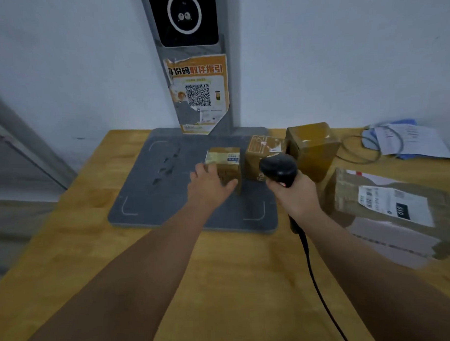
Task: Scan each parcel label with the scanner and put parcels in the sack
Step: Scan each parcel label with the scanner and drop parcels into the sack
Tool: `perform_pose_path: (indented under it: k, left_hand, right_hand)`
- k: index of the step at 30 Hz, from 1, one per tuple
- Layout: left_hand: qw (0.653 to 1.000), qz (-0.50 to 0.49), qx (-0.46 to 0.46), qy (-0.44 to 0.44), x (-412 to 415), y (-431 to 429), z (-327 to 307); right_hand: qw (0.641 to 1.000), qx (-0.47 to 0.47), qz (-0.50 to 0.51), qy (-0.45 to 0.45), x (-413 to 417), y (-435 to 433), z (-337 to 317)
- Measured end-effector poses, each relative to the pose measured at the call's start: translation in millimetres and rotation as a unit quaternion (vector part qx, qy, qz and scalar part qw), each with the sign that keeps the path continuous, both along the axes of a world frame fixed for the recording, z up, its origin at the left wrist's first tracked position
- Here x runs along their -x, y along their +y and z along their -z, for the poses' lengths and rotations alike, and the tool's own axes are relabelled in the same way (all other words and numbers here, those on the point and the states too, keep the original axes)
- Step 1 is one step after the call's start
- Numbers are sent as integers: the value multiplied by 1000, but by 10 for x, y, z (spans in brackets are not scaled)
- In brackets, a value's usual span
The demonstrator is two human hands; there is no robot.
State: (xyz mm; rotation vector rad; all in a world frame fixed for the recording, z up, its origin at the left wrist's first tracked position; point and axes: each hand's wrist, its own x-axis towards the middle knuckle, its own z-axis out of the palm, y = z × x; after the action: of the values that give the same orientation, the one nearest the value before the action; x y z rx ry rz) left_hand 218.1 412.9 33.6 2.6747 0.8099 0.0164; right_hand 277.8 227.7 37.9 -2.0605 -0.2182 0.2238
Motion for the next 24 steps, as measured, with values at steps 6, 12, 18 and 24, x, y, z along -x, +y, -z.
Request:
perform_pose_path:
  k: [6,12,18,24]
  left_hand:
    - [996,-48,59,37,-673,159,64]
    - [992,-59,108,41,-446,200,154]
    - [952,-119,274,-70,389,33,249]
    - [899,26,377,-221,1087,-483,330]
  right_hand:
    - [999,-17,22,36,-194,279,208]
    - [988,-93,8,123,-127,192,319]
    - [949,-210,10,235,161,21,302]
    - [906,-289,49,306,488,-279,82]
